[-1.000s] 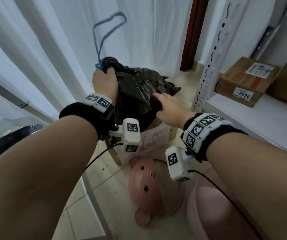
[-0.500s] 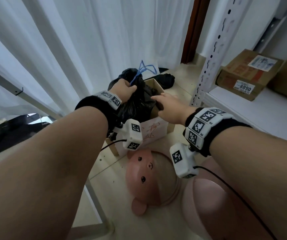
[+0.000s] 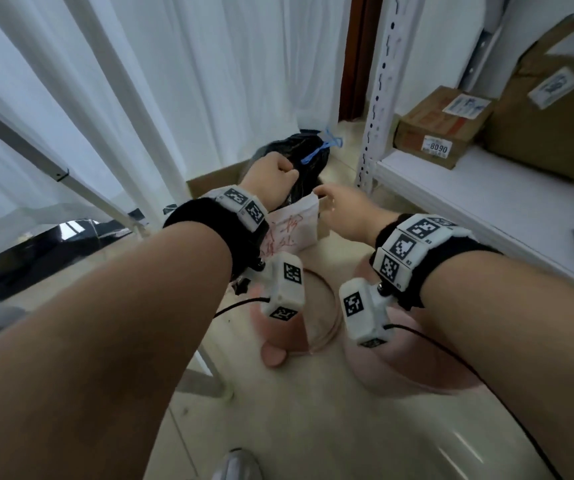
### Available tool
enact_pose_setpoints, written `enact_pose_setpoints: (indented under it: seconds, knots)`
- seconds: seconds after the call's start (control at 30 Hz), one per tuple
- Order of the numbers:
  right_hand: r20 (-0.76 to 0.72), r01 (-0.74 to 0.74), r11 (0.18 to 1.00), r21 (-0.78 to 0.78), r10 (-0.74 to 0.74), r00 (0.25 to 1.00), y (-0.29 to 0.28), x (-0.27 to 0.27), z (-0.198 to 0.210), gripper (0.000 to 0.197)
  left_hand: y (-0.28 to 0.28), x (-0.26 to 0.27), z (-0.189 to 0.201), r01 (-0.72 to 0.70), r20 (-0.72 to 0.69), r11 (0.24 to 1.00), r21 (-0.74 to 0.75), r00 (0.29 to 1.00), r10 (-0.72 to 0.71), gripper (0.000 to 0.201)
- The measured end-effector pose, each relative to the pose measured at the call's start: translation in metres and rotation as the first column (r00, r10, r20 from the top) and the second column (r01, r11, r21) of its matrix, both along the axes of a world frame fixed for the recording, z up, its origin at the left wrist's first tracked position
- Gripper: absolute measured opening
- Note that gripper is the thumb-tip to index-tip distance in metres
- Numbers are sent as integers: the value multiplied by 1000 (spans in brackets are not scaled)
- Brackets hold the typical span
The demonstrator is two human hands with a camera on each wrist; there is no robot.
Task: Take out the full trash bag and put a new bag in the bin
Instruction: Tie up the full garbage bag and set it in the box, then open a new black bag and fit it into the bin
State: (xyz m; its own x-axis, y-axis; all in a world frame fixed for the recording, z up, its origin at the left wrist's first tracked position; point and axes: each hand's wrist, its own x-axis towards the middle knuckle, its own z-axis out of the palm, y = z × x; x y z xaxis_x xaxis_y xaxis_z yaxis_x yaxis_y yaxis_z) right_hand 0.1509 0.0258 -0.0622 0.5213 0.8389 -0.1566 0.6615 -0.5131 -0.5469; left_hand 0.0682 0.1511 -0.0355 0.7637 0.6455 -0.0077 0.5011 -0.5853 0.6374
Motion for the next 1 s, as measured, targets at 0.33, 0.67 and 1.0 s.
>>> enact_pose_setpoints:
  seconds: [0.33,0.67,1.0]
  knots:
    - [79,162,983,-85,-155,985,-175,9,21,34,-145,12,15,167,51,981,-97,985,-163,28]
    - [313,511,817,-268,-428,848,-318,91,-29,56,-252,109,-21,430,-42,902,-37,901,-431,28]
    - [172,536,715,-448,-520,837,-312,169,-76,55,-275,180,-64,567,-129,823,24,818,-560,27]
